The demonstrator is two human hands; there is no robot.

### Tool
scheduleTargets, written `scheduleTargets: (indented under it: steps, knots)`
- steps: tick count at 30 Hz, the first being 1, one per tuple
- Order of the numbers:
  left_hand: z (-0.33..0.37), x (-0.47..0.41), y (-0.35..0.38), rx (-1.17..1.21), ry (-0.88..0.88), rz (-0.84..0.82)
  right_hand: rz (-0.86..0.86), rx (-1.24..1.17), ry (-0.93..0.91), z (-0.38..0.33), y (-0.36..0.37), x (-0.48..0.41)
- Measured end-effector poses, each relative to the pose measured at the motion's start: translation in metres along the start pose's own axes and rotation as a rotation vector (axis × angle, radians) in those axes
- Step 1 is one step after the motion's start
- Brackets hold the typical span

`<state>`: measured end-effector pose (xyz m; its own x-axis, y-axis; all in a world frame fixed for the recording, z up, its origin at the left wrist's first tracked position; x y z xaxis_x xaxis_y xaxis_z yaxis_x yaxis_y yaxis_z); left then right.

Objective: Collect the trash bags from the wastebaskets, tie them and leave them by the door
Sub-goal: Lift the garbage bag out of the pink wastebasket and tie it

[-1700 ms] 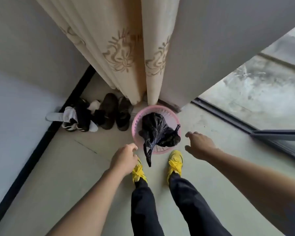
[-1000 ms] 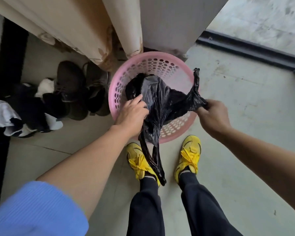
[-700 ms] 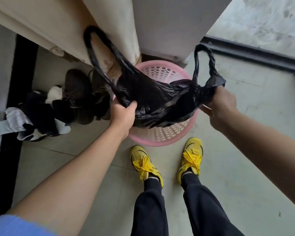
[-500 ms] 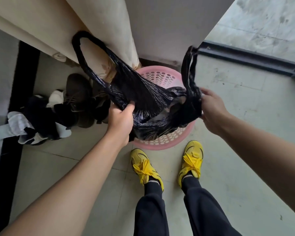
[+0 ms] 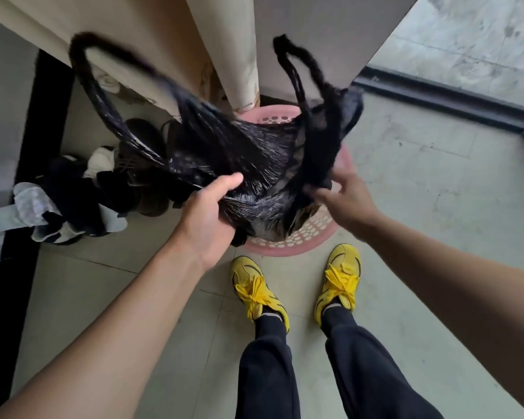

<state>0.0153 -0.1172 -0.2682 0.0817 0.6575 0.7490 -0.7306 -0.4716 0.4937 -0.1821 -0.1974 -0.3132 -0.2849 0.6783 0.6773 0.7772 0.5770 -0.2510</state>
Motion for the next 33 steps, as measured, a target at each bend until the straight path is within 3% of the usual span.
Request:
scheduleTargets:
  steps: [3,7,9,13,17,20,23,28,33]
  knots:
    - [0.023,0.009,-0.006,-0.330,0.115,0.012,0.158,-0.098,0.010,-0.015,-0.027,-0.008]
    - [0.049,0.009,-0.020,-1.329,0.104,0.241,0.310,-0.323,0.032,-0.019,-0.063,-0.008]
    - [0.057,0.009,-0.017,-1.448,0.168,0.305,0.308,-0.279,0.044,-0.023,-0.071,-0.006]
    - [0.073,0.014,0.003,-1.108,0.430,0.258,0.007,-0.358,0.024,-0.028,-0.050,-0.001]
    - [0.051,0.013,-0.004,-0.491,0.305,0.387,-0.303,-0.267,-0.013,-0.042,-0.024,0.013]
    - [0.021,0.003,0.018,-0.084,0.107,0.187,-0.303,-0.302,-0.024,-0.045,-0.024,0.020]
    - [0.018,0.009,0.039,-0.066,0.059,-0.033,-0.157,-0.376,-0.036,-0.048,-0.041,0.026]
    - [0.023,0.038,0.036,-0.149,0.097,0.248,-0.137,-0.289,-0.068,-0.067,-0.048,0.055]
    - [0.040,0.086,0.057,-0.182,0.156,0.371,-0.120,-0.292,-0.075,-0.105,-0.065,0.099]
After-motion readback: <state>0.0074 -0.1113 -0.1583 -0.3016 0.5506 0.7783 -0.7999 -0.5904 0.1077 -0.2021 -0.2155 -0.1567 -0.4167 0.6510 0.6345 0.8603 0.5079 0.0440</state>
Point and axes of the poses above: each hand's wrist, its own x-axis away from the middle knuckle, its own y-axis out of the palm, z = x × y, the point moved 10 cm from there along -x, towards the middle knuckle, and after that the axes turned 11 degrees about -z, right-handed, at the moved point
